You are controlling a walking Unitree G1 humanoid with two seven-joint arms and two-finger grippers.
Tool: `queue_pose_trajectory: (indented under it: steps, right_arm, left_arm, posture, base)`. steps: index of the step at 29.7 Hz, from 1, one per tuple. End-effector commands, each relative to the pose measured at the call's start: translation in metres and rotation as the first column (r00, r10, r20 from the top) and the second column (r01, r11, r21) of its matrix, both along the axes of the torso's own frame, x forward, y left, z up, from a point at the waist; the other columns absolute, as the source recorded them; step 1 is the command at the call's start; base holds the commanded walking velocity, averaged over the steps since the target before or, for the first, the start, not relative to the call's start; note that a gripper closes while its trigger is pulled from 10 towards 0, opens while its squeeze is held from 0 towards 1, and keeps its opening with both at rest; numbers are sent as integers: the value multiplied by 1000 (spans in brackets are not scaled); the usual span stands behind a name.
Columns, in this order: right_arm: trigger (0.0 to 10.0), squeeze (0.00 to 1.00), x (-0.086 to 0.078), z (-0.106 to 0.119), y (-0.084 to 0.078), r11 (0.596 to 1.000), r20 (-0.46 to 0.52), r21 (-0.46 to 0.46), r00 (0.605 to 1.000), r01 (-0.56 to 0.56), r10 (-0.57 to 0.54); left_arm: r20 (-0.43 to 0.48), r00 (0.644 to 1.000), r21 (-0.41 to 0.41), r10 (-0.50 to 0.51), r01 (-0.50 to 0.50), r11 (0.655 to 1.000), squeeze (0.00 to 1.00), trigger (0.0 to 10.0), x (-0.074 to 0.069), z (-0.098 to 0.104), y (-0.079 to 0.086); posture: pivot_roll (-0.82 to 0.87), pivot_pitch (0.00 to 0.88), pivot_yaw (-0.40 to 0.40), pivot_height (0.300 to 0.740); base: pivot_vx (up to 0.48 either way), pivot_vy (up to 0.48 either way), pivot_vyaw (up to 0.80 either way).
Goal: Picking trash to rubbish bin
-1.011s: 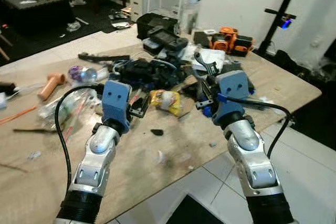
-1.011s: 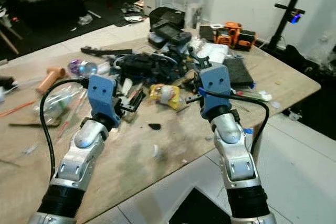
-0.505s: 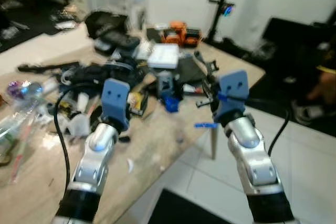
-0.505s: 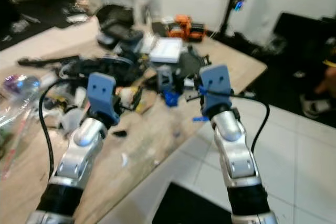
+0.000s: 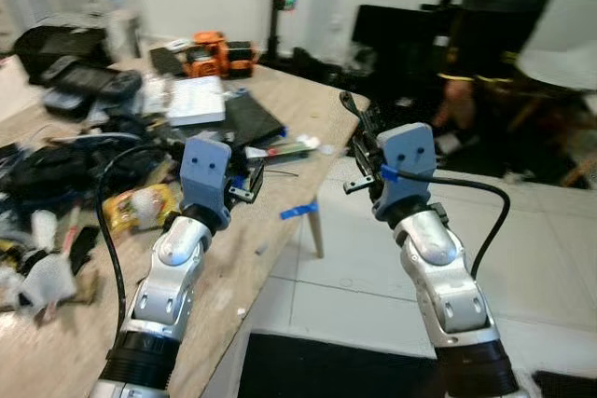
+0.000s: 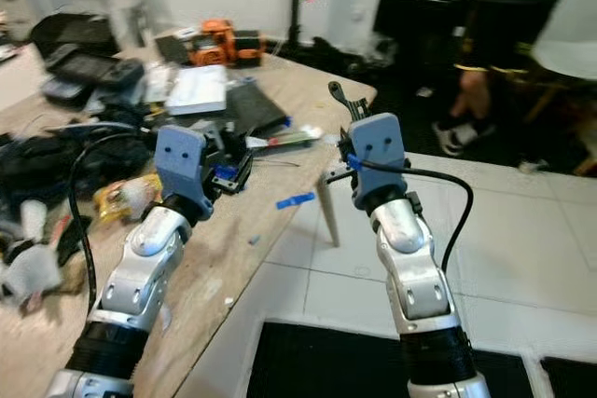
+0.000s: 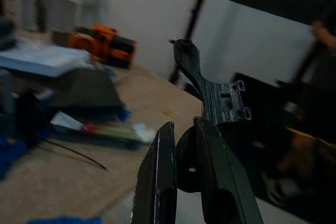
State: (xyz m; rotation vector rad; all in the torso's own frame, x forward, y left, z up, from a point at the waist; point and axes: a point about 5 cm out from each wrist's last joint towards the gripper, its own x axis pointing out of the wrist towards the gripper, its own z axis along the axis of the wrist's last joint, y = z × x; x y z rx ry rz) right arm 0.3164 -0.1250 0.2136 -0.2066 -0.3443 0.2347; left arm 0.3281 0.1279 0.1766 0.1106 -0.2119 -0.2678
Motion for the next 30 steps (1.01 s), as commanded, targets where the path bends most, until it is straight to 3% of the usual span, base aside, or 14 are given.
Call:
queue_pose_trajectory:
  steps: [1,30]
  right_arm:
    - [10000,0,0,-4,-3,1000,-15,-3,1000,14,-14]
    - [10000,0,3,-16,-11,999,-65,23,997,49,-47]
  left_arm:
    - [-16,1000,12,4,-4,1000,0,10000,0,-5,0]
    - [-31,999,9,21,-21,1000,0,10000,1,-7,7]
  posture:
    - [-95,90,-21,740]
    - [-85,74,-20,740]
  base:
    - [0,0,-800]
    - [0,0,-800]
